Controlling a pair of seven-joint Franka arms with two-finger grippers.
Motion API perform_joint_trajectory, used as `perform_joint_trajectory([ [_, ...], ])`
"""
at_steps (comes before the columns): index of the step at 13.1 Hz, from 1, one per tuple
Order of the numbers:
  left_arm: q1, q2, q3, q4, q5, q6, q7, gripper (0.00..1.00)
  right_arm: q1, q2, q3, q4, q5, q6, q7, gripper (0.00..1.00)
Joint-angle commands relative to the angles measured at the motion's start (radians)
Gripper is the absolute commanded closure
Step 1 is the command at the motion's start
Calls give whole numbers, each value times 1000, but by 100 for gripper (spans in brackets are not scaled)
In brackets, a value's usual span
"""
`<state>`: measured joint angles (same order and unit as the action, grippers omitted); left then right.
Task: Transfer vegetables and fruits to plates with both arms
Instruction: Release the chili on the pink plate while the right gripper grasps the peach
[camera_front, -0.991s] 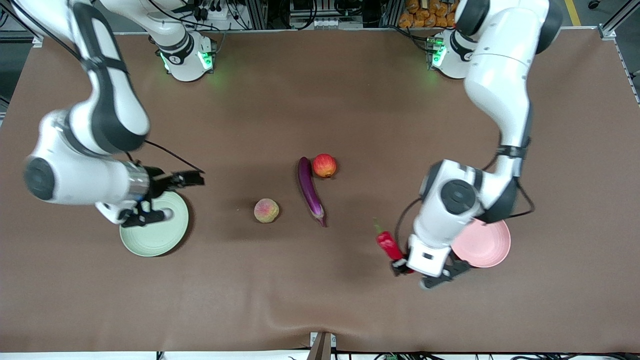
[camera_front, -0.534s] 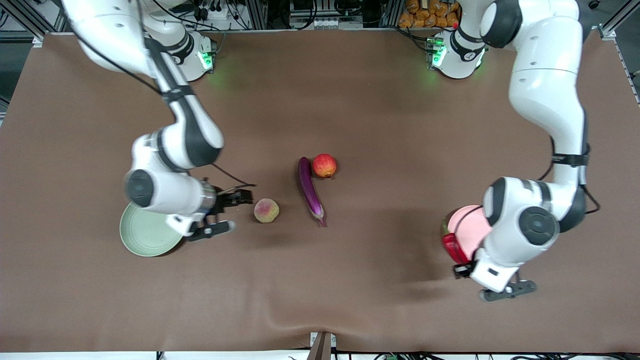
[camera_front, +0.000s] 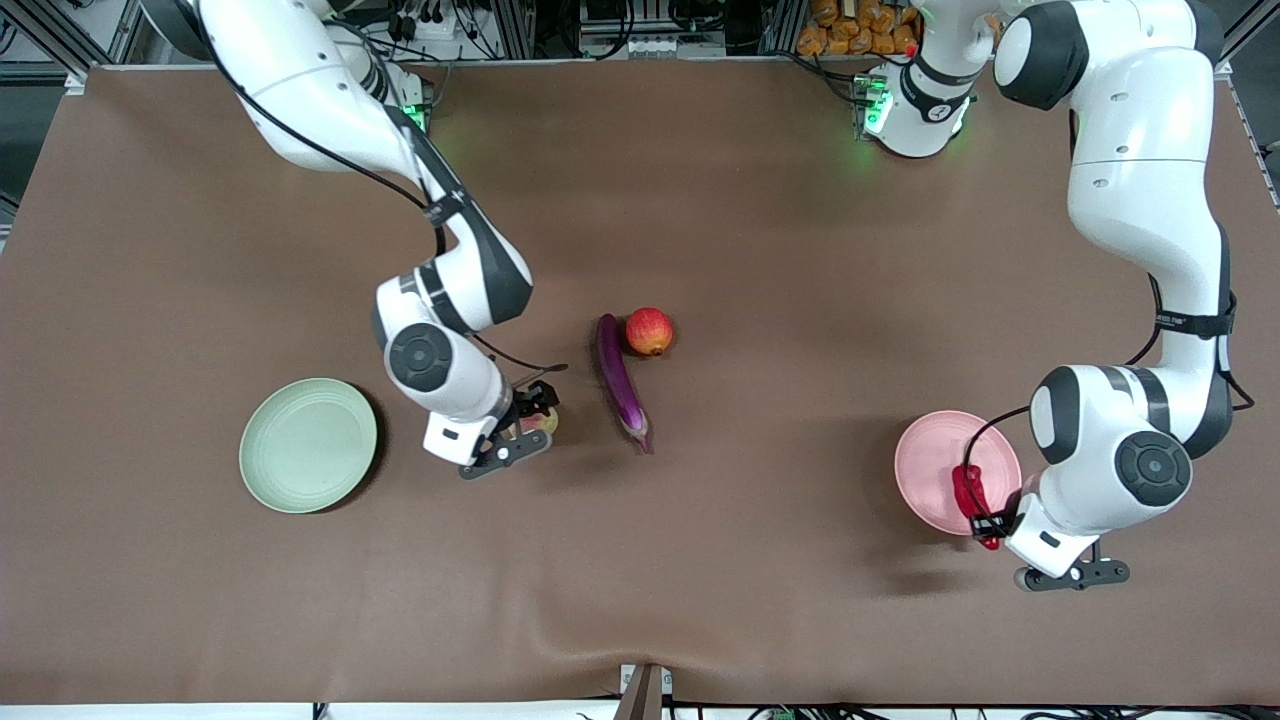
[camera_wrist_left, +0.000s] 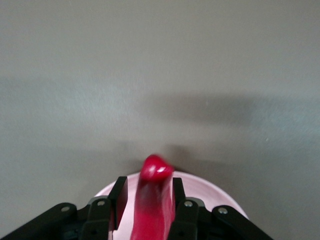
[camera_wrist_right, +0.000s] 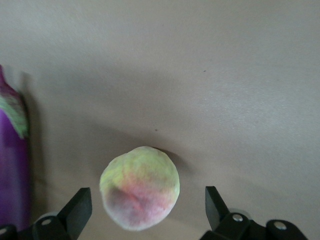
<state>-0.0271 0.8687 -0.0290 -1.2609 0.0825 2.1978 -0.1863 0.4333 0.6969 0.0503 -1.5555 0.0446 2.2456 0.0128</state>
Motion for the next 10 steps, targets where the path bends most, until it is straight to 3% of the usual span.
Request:
perform_joint_trajectory([
  [1, 19, -80, -9, -83, 7, -61, 19, 57, 33, 42, -10, 14, -32, 8, 10, 0],
  [2, 19, -97, -9, -95, 7, -65, 19, 50, 44, 61, -10, 14, -31, 17, 13, 0],
  [4, 16, -123, -14, -92, 5, -70, 16, 0, 64, 84, -10, 2, -28, 63, 15, 0],
  [6, 13, -160, -47, -87, 3, -108, 1, 0, 62, 82, -10, -11, -31, 88, 10, 6],
  [7, 13, -178, -75, -89, 2, -118, -11, 0, 58, 78, -10, -11, -31, 86, 10, 48],
  [8, 9, -186, -98, -89, -12, -134, -59, 0, 52, 69, -10, -11, -31, 82, 10, 63],
  [10, 7, -186, -167, -91, -20, -147, -204, 0, -10, 3, -10, -11, -31, 13, 12, 63],
])
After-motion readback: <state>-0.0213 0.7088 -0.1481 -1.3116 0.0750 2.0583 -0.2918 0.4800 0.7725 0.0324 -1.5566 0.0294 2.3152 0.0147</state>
